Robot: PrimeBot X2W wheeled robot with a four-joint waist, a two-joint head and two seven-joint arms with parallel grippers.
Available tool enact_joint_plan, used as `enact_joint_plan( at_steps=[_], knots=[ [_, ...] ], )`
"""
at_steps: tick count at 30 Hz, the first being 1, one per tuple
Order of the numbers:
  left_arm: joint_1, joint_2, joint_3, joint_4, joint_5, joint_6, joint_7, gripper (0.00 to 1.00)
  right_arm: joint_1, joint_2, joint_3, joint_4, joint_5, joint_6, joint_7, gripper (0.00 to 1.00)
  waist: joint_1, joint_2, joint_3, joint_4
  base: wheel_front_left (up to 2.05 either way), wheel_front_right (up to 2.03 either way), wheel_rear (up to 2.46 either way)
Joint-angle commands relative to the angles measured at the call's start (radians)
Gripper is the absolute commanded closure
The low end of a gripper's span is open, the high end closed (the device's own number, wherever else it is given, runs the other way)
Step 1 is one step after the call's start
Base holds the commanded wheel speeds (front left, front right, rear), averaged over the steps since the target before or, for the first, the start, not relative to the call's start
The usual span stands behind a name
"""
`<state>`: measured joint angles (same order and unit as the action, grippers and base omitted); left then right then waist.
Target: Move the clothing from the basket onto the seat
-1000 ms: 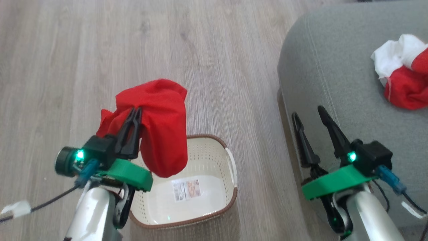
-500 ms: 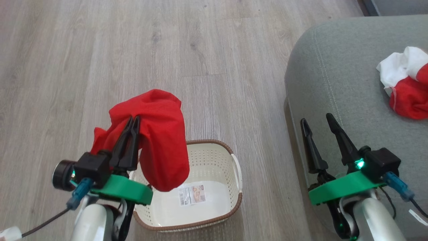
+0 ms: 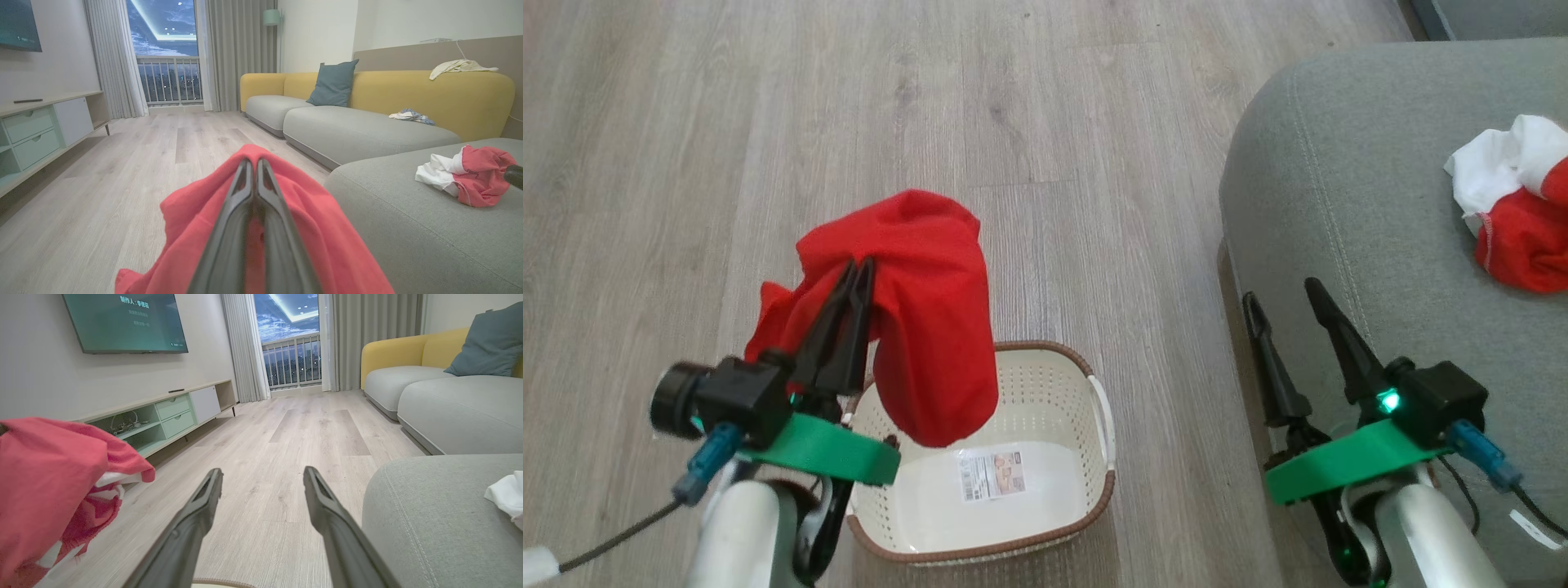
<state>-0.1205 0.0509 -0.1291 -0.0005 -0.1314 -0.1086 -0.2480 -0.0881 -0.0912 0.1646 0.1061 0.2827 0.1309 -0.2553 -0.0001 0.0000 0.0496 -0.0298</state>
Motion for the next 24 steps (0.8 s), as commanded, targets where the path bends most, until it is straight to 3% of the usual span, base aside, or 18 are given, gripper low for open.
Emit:
enact_joint_plan(
  at_steps=[1,8,24],
  knots=[
    [-0.076,-0.001,0.029,-0.055,0.013,-0.008,-0.014,1.0,-0.032,-0.014,0.039,-0.044,0.001,0.0,-0.006,0.0,0.0001,0.0,0.001,-0.002,0.0,0.0,0.0],
    [-0.111,0.02,-0.023,-0.079,0.02,-0.021,-0.014,1.0,-0.057,-0.061,0.153,-0.072,0.007,0.0,-0.006,0.0,0.0001,0.0,0.004,-0.012,0.0,0.0,0.0],
    [-0.178,0.158,-0.303,-0.106,0.018,-0.022,-0.014,1.0,-0.19,-0.201,0.458,-0.075,0.019,0.0,-0.006,0.0,0.0001,0.0,0.005,-0.013,0.0,0.0,0.0]
  ],
)
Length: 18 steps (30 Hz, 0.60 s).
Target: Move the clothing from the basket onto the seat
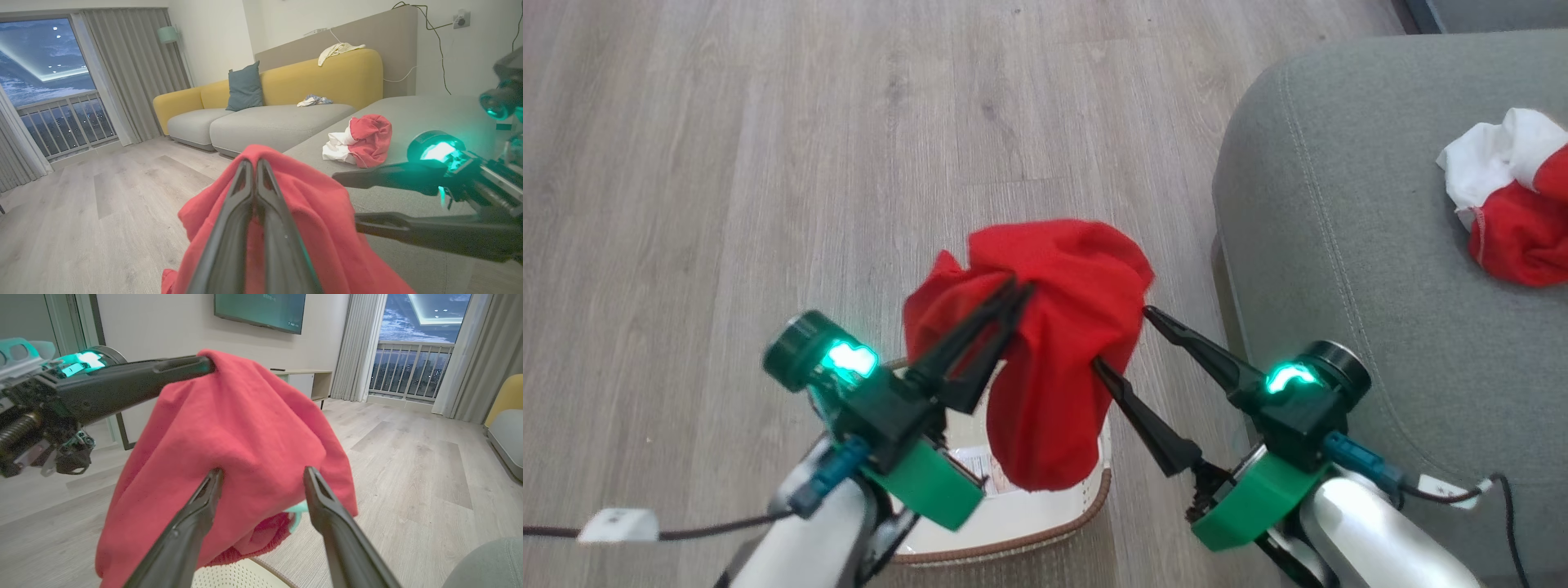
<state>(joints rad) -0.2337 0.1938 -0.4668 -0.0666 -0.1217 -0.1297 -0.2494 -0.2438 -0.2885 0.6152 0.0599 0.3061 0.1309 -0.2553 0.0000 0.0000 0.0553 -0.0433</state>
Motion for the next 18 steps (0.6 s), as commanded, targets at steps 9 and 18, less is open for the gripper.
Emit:
enact_joint_plan(
  at_steps=[9,18],
  knots=[
    [-0.087,0.042,-0.089,-0.039,0.018,-0.001,-0.012,1.0,-0.08,-0.019,0.062,0.023,-0.018,0.0,-0.006,0.0,0.0,0.0,-0.015,0.007,0.0,0.0,0.0],
    [-0.101,0.058,-0.181,-0.015,0.02,-0.001,-0.012,1.0,-0.124,-0.014,0.149,0.086,-0.035,0.0,-0.006,0.0,0.0,0.0,-0.028,0.008,0.0,0.0,0.0]
  ],
)
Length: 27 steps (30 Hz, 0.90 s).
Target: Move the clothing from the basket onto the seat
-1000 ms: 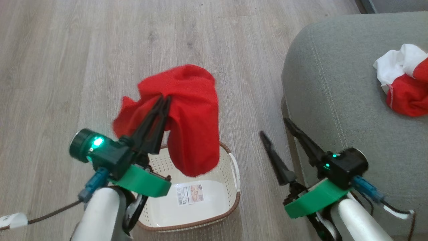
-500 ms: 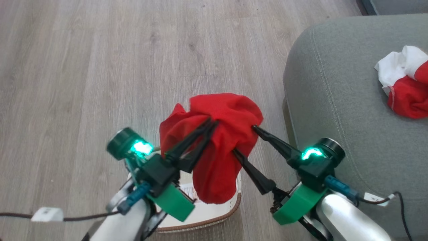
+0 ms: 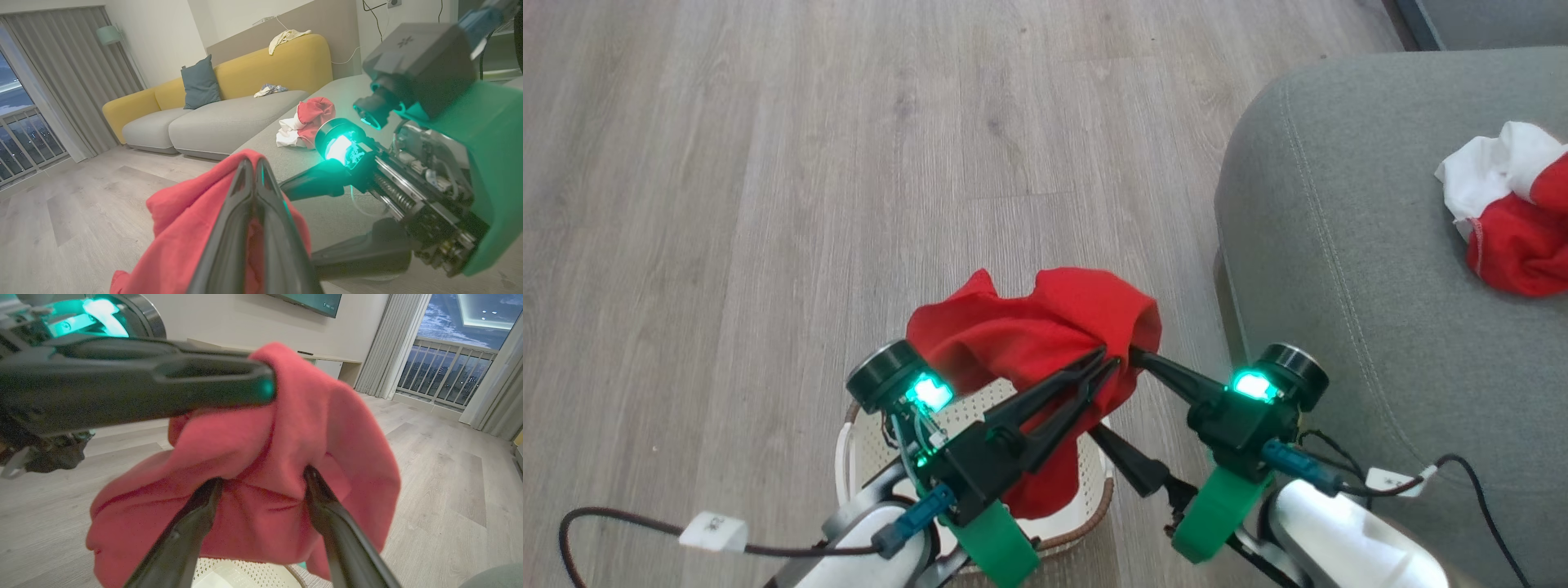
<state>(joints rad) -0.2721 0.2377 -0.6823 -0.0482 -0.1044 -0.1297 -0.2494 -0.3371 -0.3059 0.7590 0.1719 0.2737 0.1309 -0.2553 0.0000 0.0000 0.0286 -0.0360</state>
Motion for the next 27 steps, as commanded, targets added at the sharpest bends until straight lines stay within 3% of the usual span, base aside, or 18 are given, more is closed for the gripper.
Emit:
enact_joint_plan(
  at_steps=[1,8,9,10,11,23,26,27],
  knots=[
    [-0.062,0.013,0.03,-0.031,0.003,-0.001,-0.012,1.0,-0.035,0.004,0.015,-0.019,-0.005,0.0,-0.006,0.0,0.0,0.0,-0.003,0.001,0.0,0.0,0.0],
    [-0.058,0.005,0.01,-0.027,-0.002,-0.001,-0.012,1.0,-0.05,0.017,0.06,0.025,0.009,0.0,-0.006,0.0,0.0,0.0,-0.011,0.008,0.0,0.0,0.0],
    [-0.057,0.003,0.006,-0.026,-0.003,-0.001,-0.012,1.0,-0.053,0.019,0.066,0.035,0.015,0.0,-0.006,0.62,0.0,0.0,-0.012,0.01,0.0,0.0,0.0],
    [-0.056,0.002,0.004,-0.025,-0.005,-0.001,-0.012,1.0,-0.056,0.023,0.071,0.039,0.02,0.0,-0.006,0.93,0.0,0.0,-0.013,0.011,0.0,0.0,0.0],
    [-0.055,0.001,0.004,-0.024,-0.008,-0.001,-0.012,1.0,-0.056,0.027,0.072,0.04,0.028,0.0,-0.006,1.0,0.0,0.0,-0.014,0.013,0.0,0.0,0.0],
    [-0.022,-0.021,0.045,-0.018,-0.028,-0.001,-0.012,1.0,0.022,0.096,-0.054,0.0,0.036,0.0,-0.006,1.0,0.0,0.0,-0.015,0.027,0.0,0.0,0.0],
    [-0.016,-0.033,0.072,-0.021,-0.02,-0.001,-0.012,0.61,0.03,0.103,-0.079,-0.019,0.023,0.0,-0.006,1.0,0.0,0.0,-0.011,0.027,0.0,0.0,0.0],
    [-0.014,-0.037,0.079,-0.022,-0.015,-0.001,-0.012,0.39,0.032,0.105,-0.089,-0.024,0.015,0.0,-0.006,1.0,0.0,0.0,-0.009,0.027,0.0,0.0,0.0]
  ],
)
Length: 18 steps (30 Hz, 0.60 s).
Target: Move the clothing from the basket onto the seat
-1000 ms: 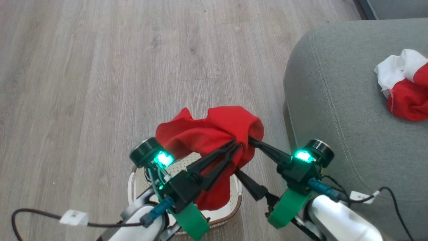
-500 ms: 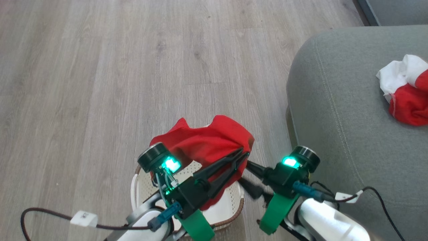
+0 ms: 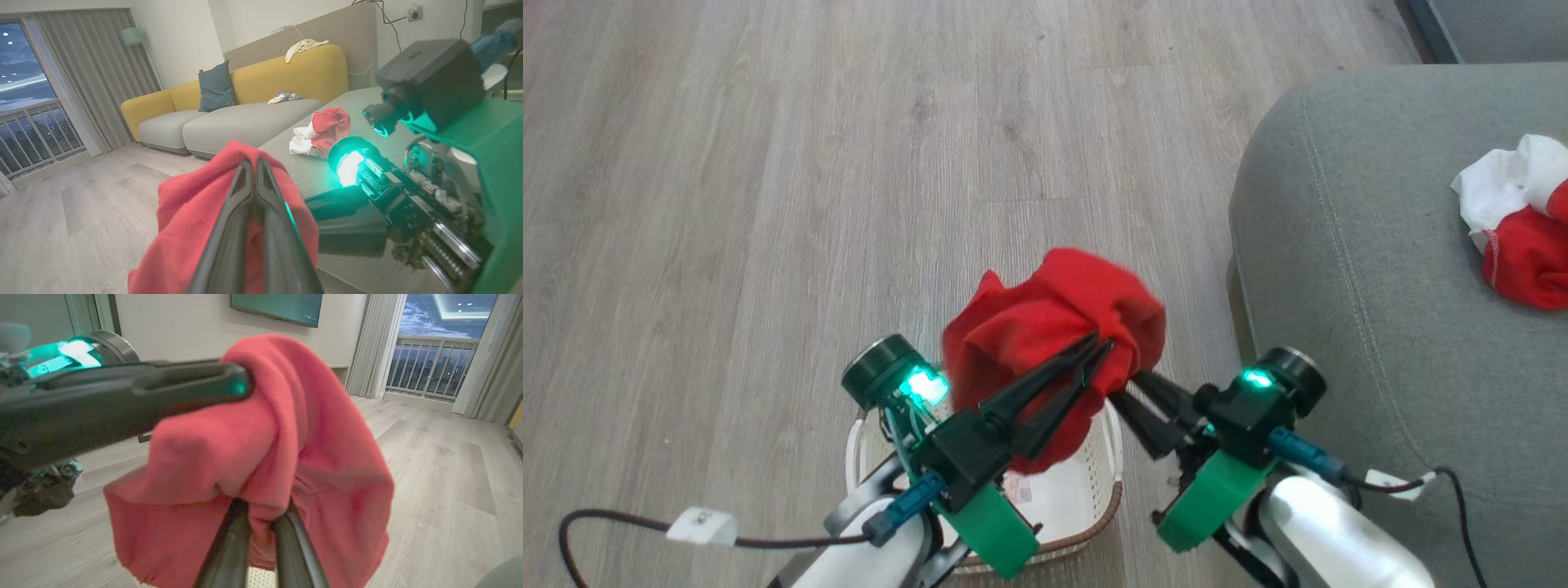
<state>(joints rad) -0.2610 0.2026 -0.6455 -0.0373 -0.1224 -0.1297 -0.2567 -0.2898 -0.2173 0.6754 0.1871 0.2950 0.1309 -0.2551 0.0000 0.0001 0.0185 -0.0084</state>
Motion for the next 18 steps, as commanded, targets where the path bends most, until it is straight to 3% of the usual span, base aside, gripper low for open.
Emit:
enact_joint_plan(
  at_steps=[1,2,18],
  knots=[
    [-0.024,-0.005,0.046,-0.034,0.009,-0.001,-0.005,0.1,-0.013,0.019,-0.014,-0.043,-0.013,0.0,-0.007,1.0,0.0,-0.0001,0.002,0.0,0.0,0.0,0.0],
    [-0.021,-0.008,0.049,-0.03,0.01,-0.001,-0.005,0.0,-0.011,0.022,-0.022,-0.046,-0.02,0.0,-0.007,1.0,0.0,-0.0001,0.003,0.0,0.0,0.0,0.0],
    [0.047,-0.033,0.111,-0.015,0.064,-0.001,-0.005,0.0,0.059,0.075,-0.334,-0.122,-0.113,0.0,-0.007,1.0,0.0,-0.0001,0.008,0.009,0.0,0.0,0.0]
  ],
)
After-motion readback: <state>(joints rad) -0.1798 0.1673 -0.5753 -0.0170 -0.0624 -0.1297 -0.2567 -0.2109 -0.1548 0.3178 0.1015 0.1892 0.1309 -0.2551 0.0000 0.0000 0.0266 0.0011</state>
